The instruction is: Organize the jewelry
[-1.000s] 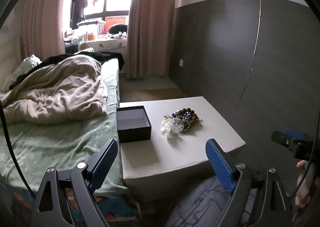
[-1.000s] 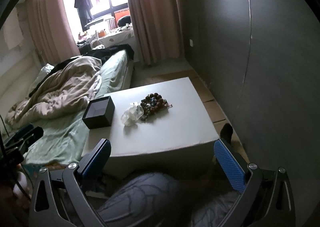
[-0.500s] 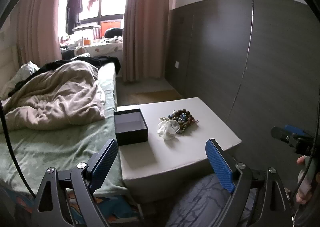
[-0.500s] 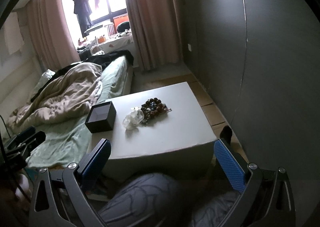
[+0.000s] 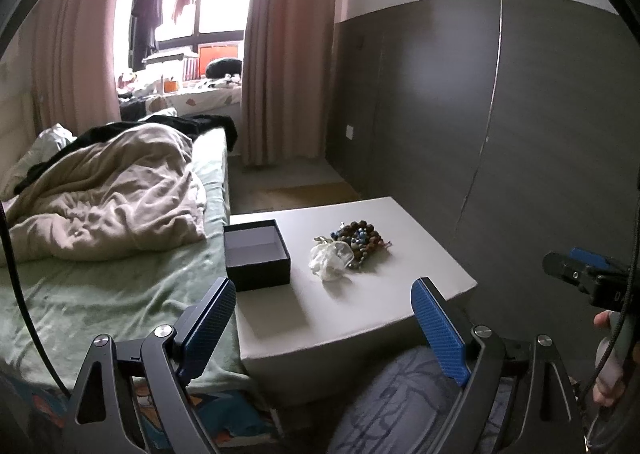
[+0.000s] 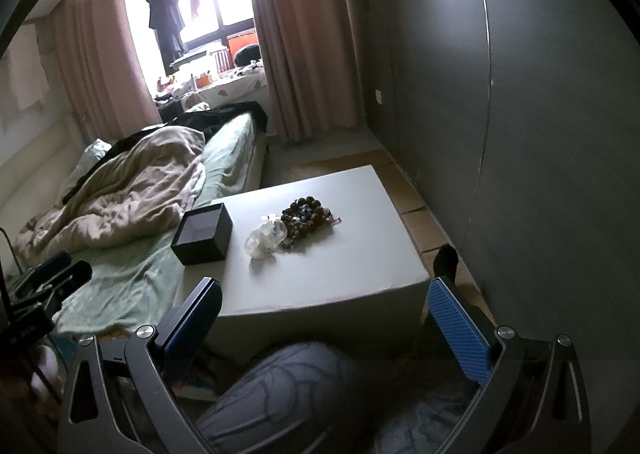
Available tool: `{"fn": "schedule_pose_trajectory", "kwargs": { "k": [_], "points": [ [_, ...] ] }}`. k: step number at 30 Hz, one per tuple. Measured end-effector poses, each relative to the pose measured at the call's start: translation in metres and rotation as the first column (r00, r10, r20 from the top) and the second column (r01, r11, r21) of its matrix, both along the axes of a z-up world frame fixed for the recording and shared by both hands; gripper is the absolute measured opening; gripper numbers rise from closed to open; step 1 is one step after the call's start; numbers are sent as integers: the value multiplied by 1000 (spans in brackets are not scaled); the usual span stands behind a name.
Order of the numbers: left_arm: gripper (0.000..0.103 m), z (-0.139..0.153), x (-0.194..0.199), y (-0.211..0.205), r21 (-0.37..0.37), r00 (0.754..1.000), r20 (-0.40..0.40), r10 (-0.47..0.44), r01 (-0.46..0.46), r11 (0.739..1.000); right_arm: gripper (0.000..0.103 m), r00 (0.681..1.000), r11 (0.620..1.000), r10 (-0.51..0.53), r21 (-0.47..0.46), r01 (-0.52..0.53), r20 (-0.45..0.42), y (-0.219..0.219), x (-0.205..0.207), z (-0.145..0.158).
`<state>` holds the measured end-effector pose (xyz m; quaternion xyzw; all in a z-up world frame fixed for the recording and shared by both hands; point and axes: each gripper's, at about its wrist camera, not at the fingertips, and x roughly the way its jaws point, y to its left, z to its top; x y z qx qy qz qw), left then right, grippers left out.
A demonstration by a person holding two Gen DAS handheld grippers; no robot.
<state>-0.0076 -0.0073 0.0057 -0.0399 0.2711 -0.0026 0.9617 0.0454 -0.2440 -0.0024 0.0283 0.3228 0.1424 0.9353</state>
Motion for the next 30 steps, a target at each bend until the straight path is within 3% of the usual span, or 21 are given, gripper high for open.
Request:
{"fn": "schedule_pose_trajectory", "kwargs": {
  "k": [14, 30],
  "points": [
    [90, 1, 6, 3, 9, 1000, -5, 16, -16, 1000, 103, 1000, 1000, 7, -7, -6, 18, 1, -5, 6],
    [90, -1, 47, 10, -14, 1000, -29, 2, -2, 1000, 103, 1000, 1000, 15, -22, -15, -10, 5, 40, 18]
  ]
}}
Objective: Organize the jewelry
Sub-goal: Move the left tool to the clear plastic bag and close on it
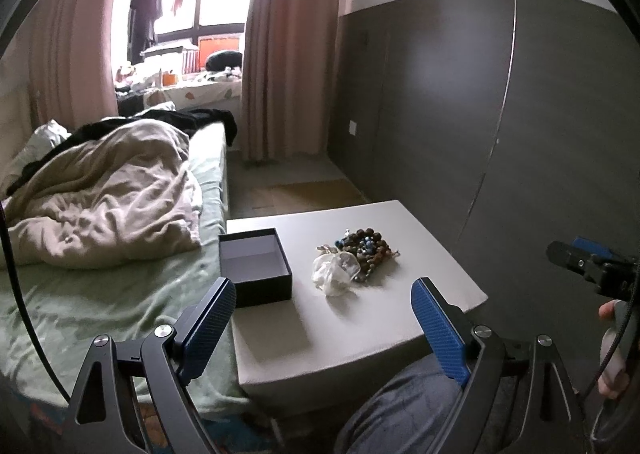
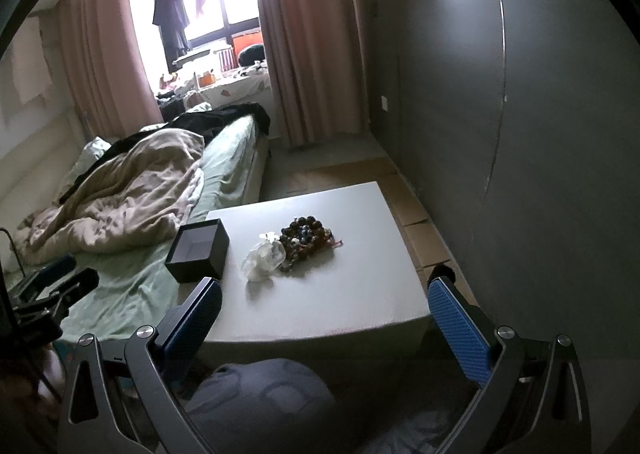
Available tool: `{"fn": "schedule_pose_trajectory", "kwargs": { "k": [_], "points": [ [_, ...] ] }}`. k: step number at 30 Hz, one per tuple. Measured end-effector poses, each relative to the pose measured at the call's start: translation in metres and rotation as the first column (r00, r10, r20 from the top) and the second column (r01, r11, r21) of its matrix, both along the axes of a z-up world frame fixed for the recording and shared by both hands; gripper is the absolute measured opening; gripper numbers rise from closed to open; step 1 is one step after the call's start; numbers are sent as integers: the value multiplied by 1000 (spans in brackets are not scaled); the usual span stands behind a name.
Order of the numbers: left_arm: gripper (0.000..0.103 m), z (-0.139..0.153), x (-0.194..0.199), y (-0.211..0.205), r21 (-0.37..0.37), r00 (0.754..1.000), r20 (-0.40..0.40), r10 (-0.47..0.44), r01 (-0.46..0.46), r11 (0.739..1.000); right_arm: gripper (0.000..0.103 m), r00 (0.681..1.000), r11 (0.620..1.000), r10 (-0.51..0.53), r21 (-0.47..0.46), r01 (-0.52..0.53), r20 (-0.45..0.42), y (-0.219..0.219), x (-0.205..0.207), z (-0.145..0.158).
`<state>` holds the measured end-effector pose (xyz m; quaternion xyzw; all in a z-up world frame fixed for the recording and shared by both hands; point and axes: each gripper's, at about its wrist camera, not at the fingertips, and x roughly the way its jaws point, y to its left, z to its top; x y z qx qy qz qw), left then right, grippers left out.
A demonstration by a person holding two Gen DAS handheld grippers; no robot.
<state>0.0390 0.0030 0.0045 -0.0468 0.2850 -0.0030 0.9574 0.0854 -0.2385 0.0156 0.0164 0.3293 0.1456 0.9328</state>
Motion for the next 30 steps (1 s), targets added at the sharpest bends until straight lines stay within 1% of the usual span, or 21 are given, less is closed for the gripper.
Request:
{"fn": "schedule_pose_trajectory", "kwargs": {
  "k": [8, 11, 13, 15, 18, 20, 22, 24, 26, 28, 30],
  "points": [
    [89, -14, 40, 6, -24, 999, -34, -15, 14, 1000, 103, 999, 1000, 7, 25, -6, -45, -2, 46, -12],
    [83, -23, 58, 6, -22, 997, -64, -34, 33, 999, 103, 997, 999, 14, 34, -11, -75, -1, 66, -18],
    [79, -31, 73, 7, -37, 994, -94, -47, 44, 998, 103, 996, 999, 14, 38, -11, -92, 1, 76, -24],
    [72, -37, 86, 9, -54, 991, -121, -53, 47, 997, 103, 993, 999, 21, 41, -17, -118, 4, 91, -31],
    [65, -51, 110, 9, -89, 983, -168, -73, 59, 994, 99, 988, 999, 34, 41, -28, -149, 8, 110, -40],
    [64, -59, 122, 5, -96, 978, -190, -89, 72, 993, 97, 985, 998, 44, 49, -36, -168, 8, 120, -46],
    [63, -65, 131, 1, -97, 974, -204, -101, 83, 992, 91, 981, 997, 54, 58, -43, -187, 9, 130, -53],
    [58, -74, 142, -3, -99, 967, -227, -120, 99, 990, 87, 974, 996, 67, 73, -52, -215, 10, 142, -61],
    [56, -83, 155, -7, -94, 958, -255, -132, 111, 989, 85, 966, 994, 80, 96, -58, -245, 10, 153, -72],
    [54, -91, 164, -10, -86, 951, -276, -137, 118, 989, 81, 959, 992, 92, 105, -66, -267, 10, 160, -81],
    [49, -100, 174, -13, -82, 942, -303, -147, 128, 988, 77, 954, 991, 100, 114, -70, -283, 10, 167, -89]
  ]
}}
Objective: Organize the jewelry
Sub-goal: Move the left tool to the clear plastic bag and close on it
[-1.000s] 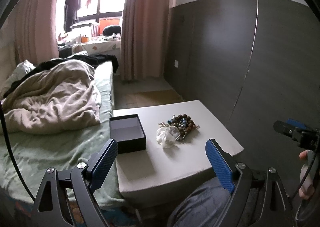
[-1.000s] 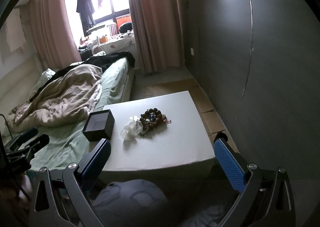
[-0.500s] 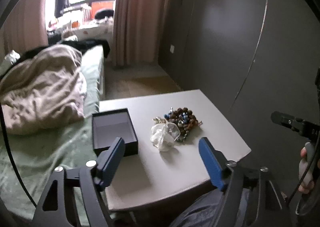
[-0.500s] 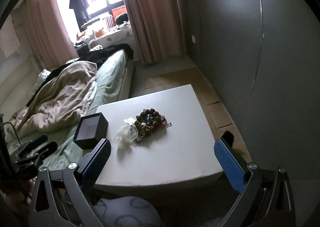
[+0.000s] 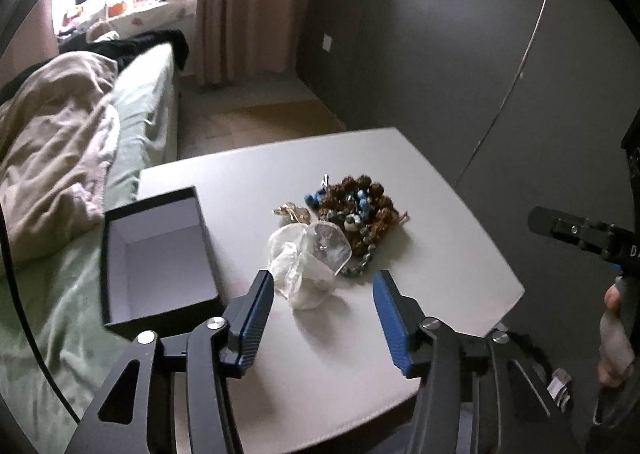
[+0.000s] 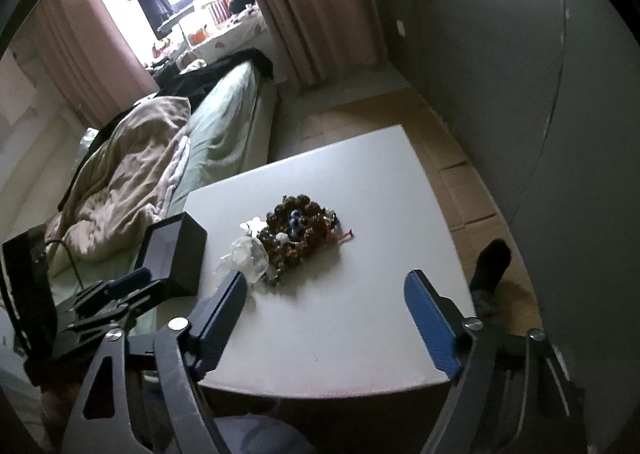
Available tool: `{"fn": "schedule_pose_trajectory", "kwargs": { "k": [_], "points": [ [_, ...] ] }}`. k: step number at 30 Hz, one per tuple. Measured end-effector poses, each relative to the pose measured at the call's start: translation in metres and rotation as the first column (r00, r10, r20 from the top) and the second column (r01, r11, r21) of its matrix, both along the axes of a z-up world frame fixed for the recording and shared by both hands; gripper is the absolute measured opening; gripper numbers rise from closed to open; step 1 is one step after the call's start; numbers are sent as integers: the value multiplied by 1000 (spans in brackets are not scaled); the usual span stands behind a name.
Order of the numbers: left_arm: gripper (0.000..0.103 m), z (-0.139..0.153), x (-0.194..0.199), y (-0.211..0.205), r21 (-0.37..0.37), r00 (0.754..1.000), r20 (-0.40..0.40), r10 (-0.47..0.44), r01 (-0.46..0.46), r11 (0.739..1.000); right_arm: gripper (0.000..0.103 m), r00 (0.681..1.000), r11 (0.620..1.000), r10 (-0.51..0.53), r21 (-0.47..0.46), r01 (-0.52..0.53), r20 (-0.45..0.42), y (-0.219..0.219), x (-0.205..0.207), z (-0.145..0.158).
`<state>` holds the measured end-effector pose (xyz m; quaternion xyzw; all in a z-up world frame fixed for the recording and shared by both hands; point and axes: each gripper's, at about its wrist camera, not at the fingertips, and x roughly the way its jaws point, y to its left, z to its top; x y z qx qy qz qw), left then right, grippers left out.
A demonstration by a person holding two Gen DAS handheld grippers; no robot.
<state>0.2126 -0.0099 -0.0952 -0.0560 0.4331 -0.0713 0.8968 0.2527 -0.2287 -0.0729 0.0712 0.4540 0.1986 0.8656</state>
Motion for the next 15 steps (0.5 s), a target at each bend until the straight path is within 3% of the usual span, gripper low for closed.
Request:
{"fn": "schedule_pose_trajectory", "kwargs": {
  "k": [11, 14, 15],
  "points": [
    [44, -43, 45, -2, 47, 991, -133, 22, -15, 999, 76, 995, 997, 48, 68, -42, -87, 5, 31, -38],
    [29, -53, 54, -7, 62, 985, -174, 14, -3, 998, 76, 993, 996, 59, 79, -51, -103, 8, 36, -44],
    [19, -57, 56, -8, 68, 982, -188, 15, -3, 998, 76, 992, 995, 61, 86, -52, -108, 9, 37, -45]
  ]
}}
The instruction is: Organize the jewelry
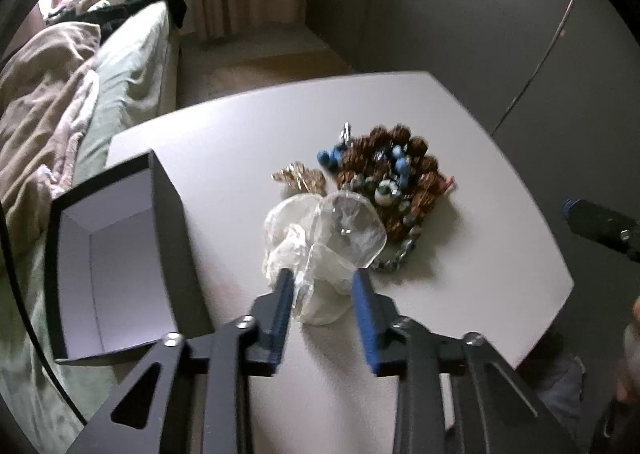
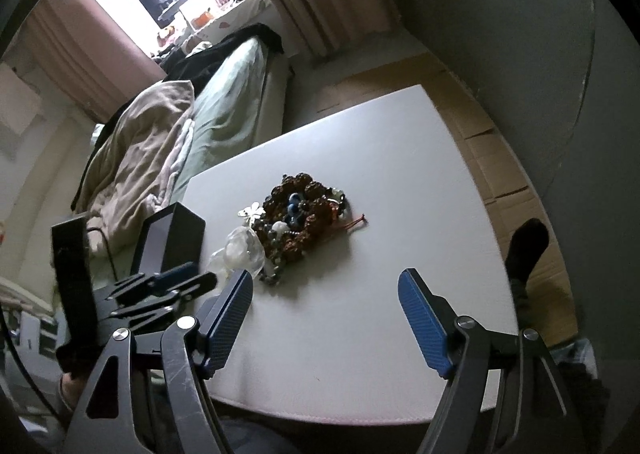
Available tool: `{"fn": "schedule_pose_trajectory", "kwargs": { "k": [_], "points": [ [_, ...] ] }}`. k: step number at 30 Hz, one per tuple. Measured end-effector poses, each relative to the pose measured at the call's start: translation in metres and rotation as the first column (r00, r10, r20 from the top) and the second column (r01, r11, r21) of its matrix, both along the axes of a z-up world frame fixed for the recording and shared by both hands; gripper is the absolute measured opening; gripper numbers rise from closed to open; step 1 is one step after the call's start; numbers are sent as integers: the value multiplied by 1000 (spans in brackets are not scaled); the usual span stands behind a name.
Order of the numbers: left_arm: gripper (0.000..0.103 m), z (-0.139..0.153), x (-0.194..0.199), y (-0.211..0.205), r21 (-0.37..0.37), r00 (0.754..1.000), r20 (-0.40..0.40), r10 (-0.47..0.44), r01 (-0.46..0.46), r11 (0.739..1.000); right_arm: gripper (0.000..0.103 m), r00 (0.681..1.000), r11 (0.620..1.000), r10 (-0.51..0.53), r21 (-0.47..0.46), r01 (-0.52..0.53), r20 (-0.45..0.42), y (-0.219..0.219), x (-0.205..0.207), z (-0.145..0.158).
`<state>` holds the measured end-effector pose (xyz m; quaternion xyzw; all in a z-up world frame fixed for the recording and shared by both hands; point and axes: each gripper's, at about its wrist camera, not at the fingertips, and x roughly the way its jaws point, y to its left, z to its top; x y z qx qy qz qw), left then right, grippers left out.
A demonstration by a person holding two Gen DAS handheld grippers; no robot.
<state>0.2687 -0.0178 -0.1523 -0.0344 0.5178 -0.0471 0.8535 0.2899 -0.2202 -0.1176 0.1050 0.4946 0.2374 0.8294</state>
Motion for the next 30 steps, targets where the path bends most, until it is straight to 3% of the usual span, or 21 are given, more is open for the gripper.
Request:
{"fn": "schedule_pose_trajectory", "kwargs": {
  "k": [2, 5, 10, 14, 23, 27, 30],
  "points": [
    [3, -6, 4, 1, -9, 1000, -23, 4, -4, 1000, 76, 1000, 1000, 3, 18, -3, -13, 3, 3, -2],
    [1, -1, 1, 4, -41, 1000, 1, 16, -16, 999, 76, 999, 999, 10, 52, -7, -47, 6, 8, -7],
    [0, 19, -9, 14, -67, 997, 59, 46, -42, 997, 75, 993, 996, 33, 85, -23, -115, 22, 21, -20],
    [0, 37, -22, 30, -94, 992, 99, 82, -73, 993, 64, 978, 993, 71, 103, -51, -195, 46, 32, -35],
    [0, 65, -50, 59, -139, 978, 163, 133, -111, 984, 50, 951, 998, 63, 32, -55, -303, 83, 49, -63],
    [0, 73, -62, 74, -156, 971, 183, 155, -127, 980, 9, 939, 999, 35, 11, -33, -342, 88, 50, -72],
    [0, 79, -69, 85, -168, 965, 197, 176, -143, 975, 2, 942, 999, 25, 51, -8, -334, 83, 48, -68]
  ]
}}
